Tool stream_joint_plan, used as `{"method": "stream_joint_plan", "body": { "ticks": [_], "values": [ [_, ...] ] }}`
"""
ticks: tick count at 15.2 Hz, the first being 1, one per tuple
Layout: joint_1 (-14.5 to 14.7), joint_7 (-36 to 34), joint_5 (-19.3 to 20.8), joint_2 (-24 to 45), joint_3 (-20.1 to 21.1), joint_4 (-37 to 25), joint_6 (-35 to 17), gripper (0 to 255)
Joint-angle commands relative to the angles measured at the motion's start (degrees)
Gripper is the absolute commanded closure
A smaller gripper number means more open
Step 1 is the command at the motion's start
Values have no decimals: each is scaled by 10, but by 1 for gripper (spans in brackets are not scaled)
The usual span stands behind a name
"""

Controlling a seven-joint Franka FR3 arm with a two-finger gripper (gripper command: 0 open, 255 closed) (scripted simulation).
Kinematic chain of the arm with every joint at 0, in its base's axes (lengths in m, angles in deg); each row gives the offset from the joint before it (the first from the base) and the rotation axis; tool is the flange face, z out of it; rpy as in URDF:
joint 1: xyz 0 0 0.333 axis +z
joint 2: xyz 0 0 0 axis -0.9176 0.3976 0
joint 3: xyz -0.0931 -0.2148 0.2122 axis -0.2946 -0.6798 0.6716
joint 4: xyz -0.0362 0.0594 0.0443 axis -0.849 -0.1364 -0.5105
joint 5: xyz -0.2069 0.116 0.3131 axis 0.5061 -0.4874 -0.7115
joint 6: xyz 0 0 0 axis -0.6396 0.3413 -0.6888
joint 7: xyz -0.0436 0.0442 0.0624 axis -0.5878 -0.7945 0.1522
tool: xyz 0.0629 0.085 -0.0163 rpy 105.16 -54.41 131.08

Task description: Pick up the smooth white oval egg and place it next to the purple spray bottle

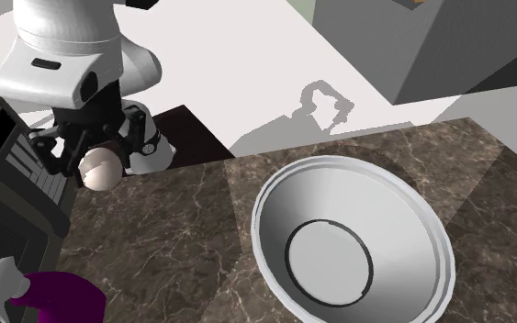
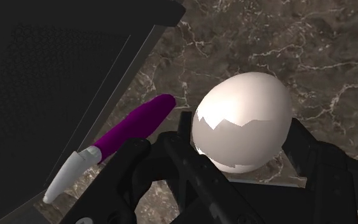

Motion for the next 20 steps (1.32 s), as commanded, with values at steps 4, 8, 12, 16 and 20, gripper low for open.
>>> {"method": "stream_joint_plan", "body": {
  "ticks": [4, 8, 12, 16, 20],
  "values": [
    [-1, -10, 4, 2, -2, 38, -40, 255],
    [-2, -19, 8, 8, -4, 65, -71, 255],
    [-3, -27, 13, 16, -6, 90, -103, 255],
    [-4, -36, 18, 26, -7, 113, -135, 255],
    [-6, -46, 24, 40, -9, 134, -169, 255]
  ]
}}
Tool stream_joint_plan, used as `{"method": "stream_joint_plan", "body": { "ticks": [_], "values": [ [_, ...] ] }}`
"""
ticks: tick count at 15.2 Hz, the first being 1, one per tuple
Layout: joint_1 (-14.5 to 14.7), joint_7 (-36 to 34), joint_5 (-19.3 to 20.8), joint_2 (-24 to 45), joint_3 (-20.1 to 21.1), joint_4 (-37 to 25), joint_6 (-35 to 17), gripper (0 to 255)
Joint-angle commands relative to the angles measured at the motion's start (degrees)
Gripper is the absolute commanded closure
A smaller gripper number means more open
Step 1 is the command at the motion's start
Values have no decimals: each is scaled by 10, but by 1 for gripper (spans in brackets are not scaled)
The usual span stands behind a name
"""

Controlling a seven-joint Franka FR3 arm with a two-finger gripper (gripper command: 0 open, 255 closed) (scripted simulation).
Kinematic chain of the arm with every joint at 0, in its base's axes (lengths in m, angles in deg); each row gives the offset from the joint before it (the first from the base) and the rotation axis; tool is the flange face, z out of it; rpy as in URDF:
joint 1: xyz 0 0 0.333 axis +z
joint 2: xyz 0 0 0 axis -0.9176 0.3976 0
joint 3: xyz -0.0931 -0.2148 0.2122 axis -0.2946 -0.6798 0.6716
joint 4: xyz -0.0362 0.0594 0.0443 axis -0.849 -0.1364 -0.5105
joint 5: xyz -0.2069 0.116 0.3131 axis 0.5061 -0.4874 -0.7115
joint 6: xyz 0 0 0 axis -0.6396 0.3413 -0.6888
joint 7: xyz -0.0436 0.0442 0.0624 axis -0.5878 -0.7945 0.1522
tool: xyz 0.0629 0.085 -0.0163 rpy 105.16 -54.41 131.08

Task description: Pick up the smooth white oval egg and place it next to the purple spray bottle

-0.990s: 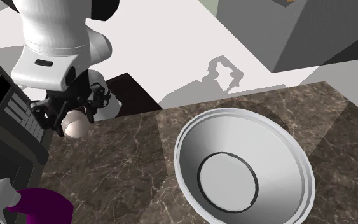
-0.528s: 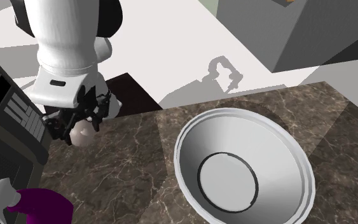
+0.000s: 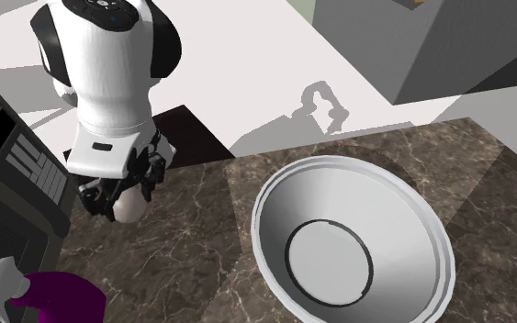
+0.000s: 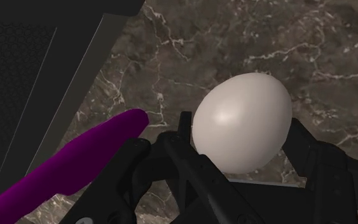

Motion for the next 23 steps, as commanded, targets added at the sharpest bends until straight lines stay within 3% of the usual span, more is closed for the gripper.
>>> {"method": "stream_joint_plan", "body": {
  "ticks": [1, 15, 23],
  "values": [
    [-2, -4, 4, 7, -2, 10, -17, 255],
    [-14, -45, 35, 78, -4, 65, -139, 255],
    [-14, -45, 35, 78, -4, 65, -139, 255]
  ]
}}
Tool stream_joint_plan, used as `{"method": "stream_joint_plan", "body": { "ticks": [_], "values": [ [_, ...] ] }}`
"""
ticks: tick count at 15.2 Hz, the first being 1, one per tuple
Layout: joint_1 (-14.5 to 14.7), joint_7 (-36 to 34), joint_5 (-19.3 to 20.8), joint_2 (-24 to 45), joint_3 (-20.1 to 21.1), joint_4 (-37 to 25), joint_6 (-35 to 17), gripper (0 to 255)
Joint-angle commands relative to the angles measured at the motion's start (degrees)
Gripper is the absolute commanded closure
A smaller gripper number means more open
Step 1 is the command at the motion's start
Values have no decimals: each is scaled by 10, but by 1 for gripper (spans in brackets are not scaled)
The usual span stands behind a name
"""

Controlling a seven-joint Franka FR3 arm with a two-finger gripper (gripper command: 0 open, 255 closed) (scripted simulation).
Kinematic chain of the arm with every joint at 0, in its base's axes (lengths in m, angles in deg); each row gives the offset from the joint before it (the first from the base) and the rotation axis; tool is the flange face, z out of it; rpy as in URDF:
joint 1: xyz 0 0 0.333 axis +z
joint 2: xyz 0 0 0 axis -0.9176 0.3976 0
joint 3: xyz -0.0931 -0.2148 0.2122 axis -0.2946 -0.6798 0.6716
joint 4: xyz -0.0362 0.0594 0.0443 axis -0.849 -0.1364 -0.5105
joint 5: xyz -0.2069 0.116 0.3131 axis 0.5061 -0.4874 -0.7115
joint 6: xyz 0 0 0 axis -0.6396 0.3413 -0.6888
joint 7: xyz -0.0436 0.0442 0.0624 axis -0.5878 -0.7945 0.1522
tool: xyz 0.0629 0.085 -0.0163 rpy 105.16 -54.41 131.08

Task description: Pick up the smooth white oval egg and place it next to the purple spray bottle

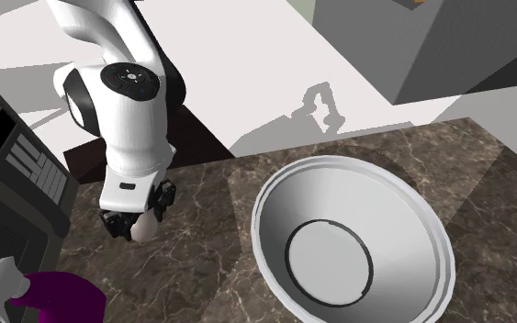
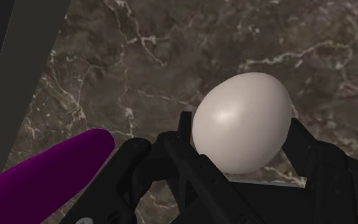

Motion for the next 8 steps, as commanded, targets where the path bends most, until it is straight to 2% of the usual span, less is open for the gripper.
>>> {"method": "stream_joint_plan", "body": {
  "ticks": [1, 6, 8],
  "values": [
    [0, 0, 0, 0, 0, 0, 0, 0],
    [0, 0, 0, 0, 0, 0, 0, 0],
    [10, 8, -18, -28, 7, -18, 46, 0]
  ]
}}
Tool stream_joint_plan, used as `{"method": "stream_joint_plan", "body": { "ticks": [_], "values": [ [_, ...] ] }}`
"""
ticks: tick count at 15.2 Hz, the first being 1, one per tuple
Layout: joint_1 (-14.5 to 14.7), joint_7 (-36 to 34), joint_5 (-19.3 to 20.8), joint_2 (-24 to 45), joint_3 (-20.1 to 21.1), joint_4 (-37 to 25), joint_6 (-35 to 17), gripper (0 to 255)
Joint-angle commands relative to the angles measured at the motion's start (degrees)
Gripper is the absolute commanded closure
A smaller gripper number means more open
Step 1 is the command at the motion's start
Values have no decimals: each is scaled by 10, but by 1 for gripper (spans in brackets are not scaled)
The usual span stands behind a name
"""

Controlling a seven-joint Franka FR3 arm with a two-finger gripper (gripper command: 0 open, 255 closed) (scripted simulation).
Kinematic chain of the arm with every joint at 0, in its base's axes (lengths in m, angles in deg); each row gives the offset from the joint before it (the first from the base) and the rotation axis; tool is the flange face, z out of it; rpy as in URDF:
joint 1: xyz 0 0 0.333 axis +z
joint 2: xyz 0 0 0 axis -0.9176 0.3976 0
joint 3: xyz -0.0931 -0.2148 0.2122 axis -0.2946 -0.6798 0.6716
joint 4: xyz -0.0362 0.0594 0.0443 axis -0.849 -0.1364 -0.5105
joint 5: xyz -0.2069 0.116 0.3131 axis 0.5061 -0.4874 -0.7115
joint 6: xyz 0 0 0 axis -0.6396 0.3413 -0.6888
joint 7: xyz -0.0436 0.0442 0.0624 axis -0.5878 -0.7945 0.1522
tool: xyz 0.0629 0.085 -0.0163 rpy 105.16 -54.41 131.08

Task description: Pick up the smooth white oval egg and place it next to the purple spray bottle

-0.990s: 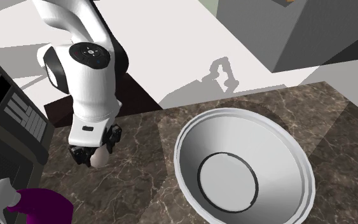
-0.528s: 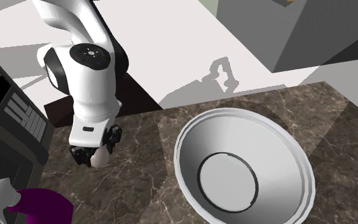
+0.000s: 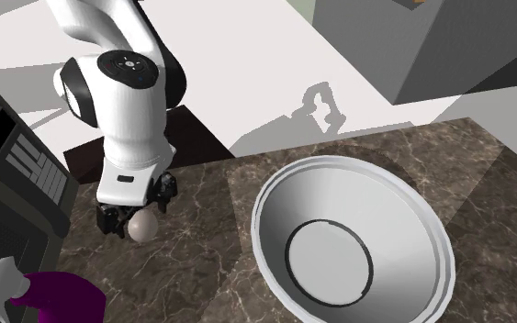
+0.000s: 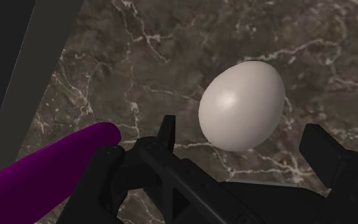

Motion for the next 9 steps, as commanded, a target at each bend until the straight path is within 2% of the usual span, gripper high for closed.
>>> {"method": "stream_joint_plan", "body": {
  "ticks": [1, 2, 9],
  "values": [
    [9, 5, -15, -21, 7, -18, 41, 0],
    [13, 7, -21, -29, 10, -27, 59, 0],
    [13, 7, -21, -29, 10, -27, 59, 0]
  ]
}}
